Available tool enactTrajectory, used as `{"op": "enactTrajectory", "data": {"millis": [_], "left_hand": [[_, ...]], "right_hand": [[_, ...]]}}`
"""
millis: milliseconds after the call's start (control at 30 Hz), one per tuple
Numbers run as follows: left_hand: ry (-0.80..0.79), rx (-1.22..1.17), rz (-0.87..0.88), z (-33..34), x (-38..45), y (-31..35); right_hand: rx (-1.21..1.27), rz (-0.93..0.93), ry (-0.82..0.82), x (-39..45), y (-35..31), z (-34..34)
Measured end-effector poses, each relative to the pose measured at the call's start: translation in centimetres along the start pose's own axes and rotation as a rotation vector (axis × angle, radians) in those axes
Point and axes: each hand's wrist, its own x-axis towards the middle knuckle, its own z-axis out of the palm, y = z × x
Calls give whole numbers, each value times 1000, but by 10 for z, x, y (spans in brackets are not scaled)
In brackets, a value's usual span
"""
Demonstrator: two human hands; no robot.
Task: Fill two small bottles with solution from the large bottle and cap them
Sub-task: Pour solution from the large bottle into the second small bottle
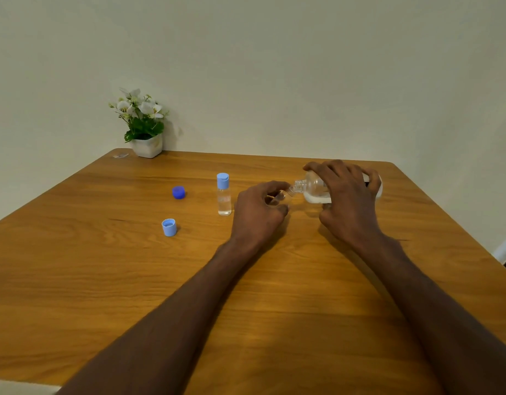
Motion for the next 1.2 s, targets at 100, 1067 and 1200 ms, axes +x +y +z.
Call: {"op": "enactTrajectory", "data": {"millis": [100, 1067, 1200], "left_hand": [[6, 6, 7, 0, 0, -1], [5, 5, 22, 1, -1, 2], [-1, 19, 23, 1, 0, 2]], "right_hand": [[-2, 0, 4, 0, 1, 0], [-16, 14, -25, 1, -1, -6], [-9, 8, -17, 0, -1, -5]]}}
